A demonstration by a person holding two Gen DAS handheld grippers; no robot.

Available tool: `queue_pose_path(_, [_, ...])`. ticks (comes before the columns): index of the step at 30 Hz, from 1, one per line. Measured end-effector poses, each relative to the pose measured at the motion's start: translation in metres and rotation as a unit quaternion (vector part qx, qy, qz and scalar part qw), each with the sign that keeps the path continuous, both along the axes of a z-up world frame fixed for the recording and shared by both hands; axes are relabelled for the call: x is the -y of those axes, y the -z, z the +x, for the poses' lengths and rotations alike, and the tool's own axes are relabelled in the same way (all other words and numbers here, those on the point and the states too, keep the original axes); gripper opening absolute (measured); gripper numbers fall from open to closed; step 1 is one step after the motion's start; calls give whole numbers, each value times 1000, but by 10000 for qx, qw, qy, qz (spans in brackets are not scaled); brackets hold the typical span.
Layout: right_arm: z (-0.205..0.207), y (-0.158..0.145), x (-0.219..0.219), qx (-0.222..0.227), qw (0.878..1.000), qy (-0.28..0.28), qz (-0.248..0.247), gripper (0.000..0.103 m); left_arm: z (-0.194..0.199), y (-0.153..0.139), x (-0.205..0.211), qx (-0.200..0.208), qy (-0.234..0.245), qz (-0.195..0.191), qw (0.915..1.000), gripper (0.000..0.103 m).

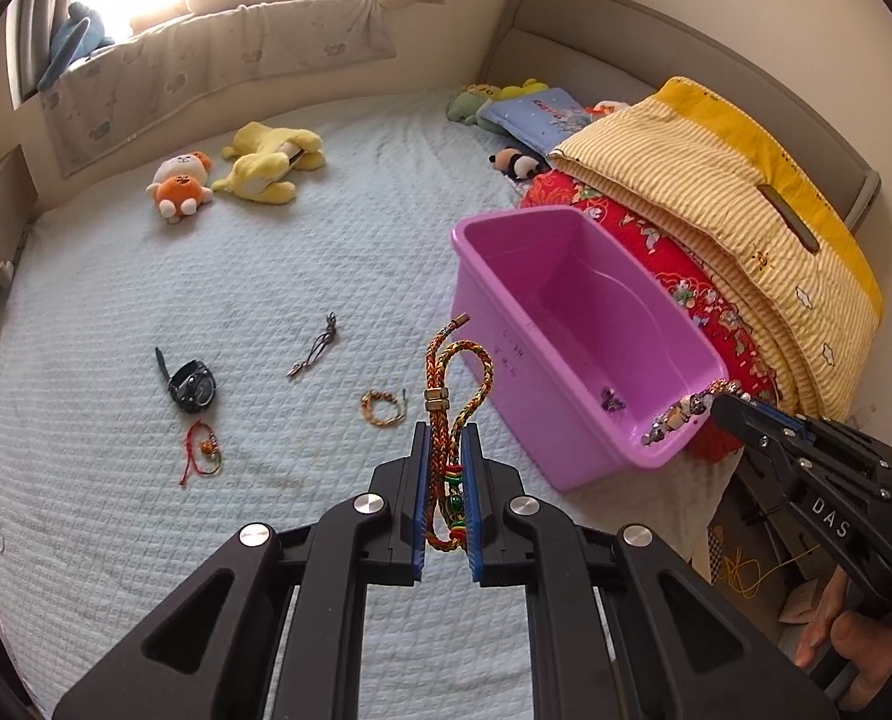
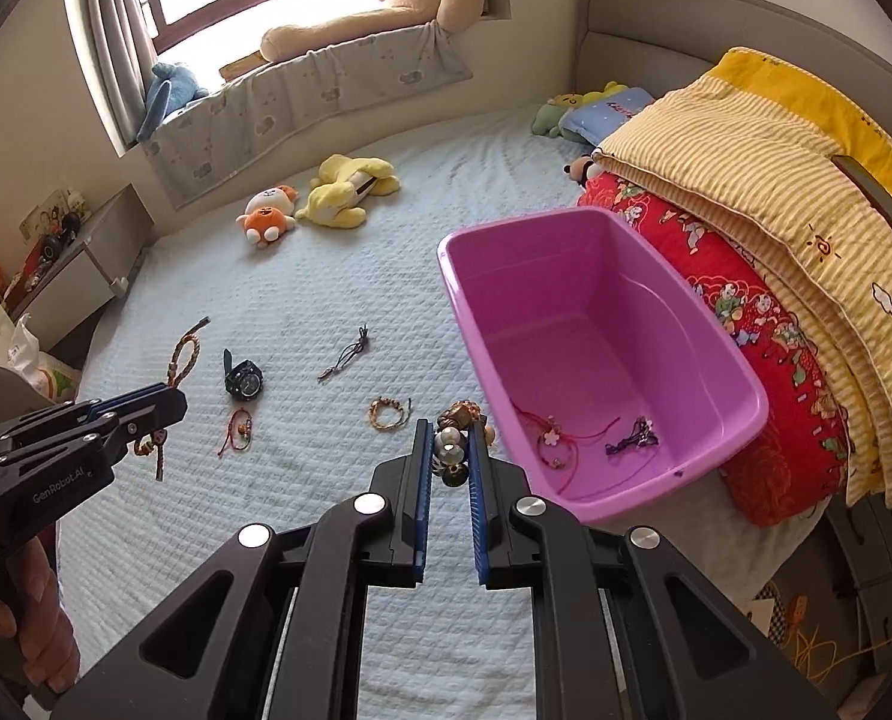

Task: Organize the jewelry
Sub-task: 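Carry the braided bracelet and beaded keychain in both tools over the pink tub, then open both tools to drop the bracelet and keychain into the tub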

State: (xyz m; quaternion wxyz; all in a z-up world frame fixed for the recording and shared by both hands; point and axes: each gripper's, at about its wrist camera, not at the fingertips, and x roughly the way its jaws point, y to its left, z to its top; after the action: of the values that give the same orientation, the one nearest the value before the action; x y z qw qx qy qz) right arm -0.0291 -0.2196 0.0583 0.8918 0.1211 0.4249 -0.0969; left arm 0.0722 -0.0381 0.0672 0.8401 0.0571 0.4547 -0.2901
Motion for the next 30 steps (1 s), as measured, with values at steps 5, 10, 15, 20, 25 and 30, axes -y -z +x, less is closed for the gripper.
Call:
queue_pose_path(5, [14, 1, 60, -63, 9988, -485, 93, 11, 2, -1, 69, -65, -313, 20, 9995, 10])
queue_pose_path(10, [29, 4, 116, -100, 9961, -852, 185, 11, 6, 8, 131, -182, -566, 181, 9981, 10])
queue_pose_path(15, [42, 11, 160, -202, 9937, -1065, 286, 11, 16, 23, 177, -413, -628, 352, 9966, 10])
queue_pose_path(20, [57, 30, 186, -425, 9912, -1178, 436, 11, 30, 43, 213, -729, -536, 569, 9943, 10])
queue_pose_path(25, [72, 57, 200, -669, 9891, -1144, 637, 11, 40, 69, 243, -991, -262, 863, 9910, 10])
queue_pose_path(30, [84, 88, 211, -1053, 9854, -1068, 807, 11, 50, 92, 260, -1312, -232, 1043, 9856, 10])
